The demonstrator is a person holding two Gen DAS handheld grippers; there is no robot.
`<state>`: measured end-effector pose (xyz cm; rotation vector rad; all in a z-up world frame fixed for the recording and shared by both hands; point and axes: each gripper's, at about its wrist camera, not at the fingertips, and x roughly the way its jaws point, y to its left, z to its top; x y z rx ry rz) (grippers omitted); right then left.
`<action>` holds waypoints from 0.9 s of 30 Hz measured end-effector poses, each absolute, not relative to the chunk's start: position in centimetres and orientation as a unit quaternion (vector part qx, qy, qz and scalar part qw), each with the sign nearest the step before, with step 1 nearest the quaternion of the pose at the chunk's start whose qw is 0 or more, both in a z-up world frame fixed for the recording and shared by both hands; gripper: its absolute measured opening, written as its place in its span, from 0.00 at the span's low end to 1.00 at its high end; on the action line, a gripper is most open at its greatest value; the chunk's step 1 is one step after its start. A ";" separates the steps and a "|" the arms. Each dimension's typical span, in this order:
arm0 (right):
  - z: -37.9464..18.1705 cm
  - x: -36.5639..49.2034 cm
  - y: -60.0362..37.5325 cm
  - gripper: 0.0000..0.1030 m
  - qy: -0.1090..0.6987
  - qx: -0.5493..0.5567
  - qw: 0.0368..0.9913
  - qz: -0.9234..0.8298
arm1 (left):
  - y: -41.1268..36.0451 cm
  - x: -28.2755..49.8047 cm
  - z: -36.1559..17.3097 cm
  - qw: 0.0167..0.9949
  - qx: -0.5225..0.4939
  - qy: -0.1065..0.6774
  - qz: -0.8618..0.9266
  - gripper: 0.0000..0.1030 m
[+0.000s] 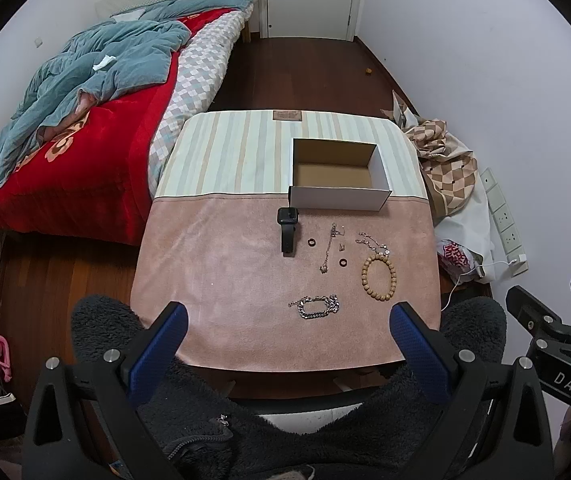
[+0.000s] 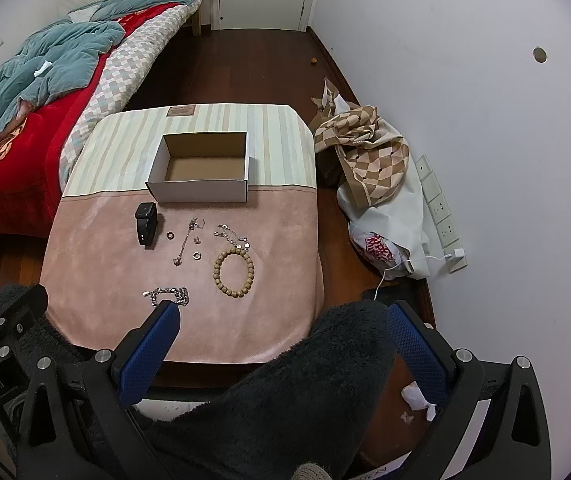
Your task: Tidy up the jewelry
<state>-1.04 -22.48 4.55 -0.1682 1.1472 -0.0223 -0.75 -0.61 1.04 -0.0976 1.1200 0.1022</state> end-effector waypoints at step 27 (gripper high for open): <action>-6.9 9.2 -23.2 1.00 0.577 -0.031 0.815 -0.037 | 2.1 9.1 -6.9 0.853 0.062 0.494 0.156 1.00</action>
